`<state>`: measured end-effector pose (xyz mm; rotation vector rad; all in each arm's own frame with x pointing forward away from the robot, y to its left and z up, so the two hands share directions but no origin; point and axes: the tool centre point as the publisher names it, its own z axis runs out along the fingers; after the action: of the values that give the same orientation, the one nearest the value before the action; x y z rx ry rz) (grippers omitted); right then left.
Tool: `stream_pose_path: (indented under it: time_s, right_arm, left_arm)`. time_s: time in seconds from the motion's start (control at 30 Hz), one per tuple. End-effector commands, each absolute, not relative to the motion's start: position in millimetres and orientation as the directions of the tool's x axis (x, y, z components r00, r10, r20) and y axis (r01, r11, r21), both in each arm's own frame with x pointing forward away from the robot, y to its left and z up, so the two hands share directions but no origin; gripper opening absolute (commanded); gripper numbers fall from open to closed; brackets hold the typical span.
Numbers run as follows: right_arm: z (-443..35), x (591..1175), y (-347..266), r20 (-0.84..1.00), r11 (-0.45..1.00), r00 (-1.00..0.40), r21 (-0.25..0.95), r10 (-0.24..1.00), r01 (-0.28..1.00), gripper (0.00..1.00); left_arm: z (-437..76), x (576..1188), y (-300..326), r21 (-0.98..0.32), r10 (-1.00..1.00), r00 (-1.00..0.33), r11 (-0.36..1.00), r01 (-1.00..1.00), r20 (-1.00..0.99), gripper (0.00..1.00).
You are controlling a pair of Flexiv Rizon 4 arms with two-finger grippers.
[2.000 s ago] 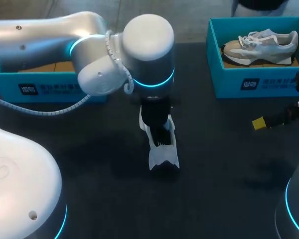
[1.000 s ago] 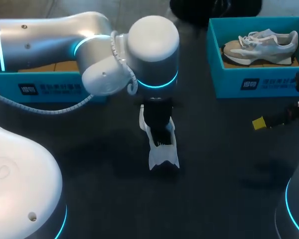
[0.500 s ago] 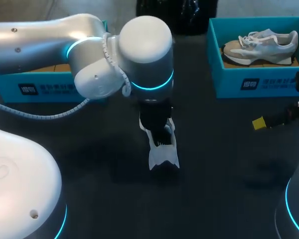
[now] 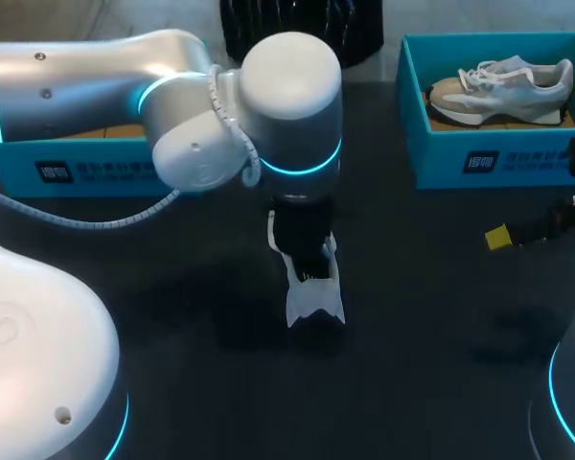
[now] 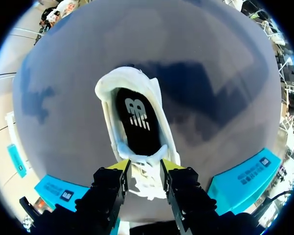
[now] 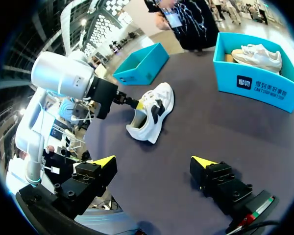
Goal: Take the shoe out of the shoebox, open the shoe tongue, remove and reinsert the insole, then place the shoe into the shoebox
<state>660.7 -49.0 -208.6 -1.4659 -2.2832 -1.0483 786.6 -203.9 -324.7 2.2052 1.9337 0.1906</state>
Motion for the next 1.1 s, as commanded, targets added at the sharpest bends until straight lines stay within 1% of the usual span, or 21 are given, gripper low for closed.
stream_pose_path:
  time_s: [0.03,0.17,0.4,0.47,0.53,0.6,0.77,1.1]
  right_arm:
    - [-209,660,-48,0.538,0.242,-0.470,0.441,0.700,0.864,1.00]
    - [-209,660,-48,0.538,0.242,-0.470,0.441,0.700,0.864,1.00]
    - [-209,660,-48,0.538,0.242,-0.470,0.441,0.700,0.864,1.00]
    - [-209,660,-48,0.538,0.242,-0.470,0.441,0.700,0.864,1.00]
    - [-209,660,-48,0.538,0.242,-0.470,0.441,0.700,0.864,1.00]
    - [-209,660,-48,0.538,0.242,-0.470,0.441,0.700,0.864,1.00]
    - [-209,660,-48,0.538,0.242,-0.470,0.441,0.700,0.864,1.00]
    - [-209,660,-48,0.538,0.242,-0.470,0.441,0.700,0.864,1.00]
  left_arm:
    - [-329,782,-199,0.223,0.991,0.131,-0.119,0.967,-0.036,0.38]
    - [-331,776,-194,0.214,0.992,0.126,-0.116,0.970,-0.033,0.38]
    - [-315,783,-199,0.231,0.992,0.126,-0.118,0.966,-0.019,0.42]
    - [-311,788,-204,0.244,0.991,0.133,-0.125,0.962,-0.019,0.38]
    - [-311,793,-208,0.246,0.991,0.133,-0.124,0.961,-0.020,0.36]
    - [-312,796,-211,0.263,0.991,0.134,-0.125,0.956,-0.014,0.36]
    - [-319,794,-218,0.258,0.989,0.148,-0.140,0.956,-0.012,0.37]
    - [-336,778,-211,0.225,0.988,0.152,-0.150,0.963,0.008,0.39]
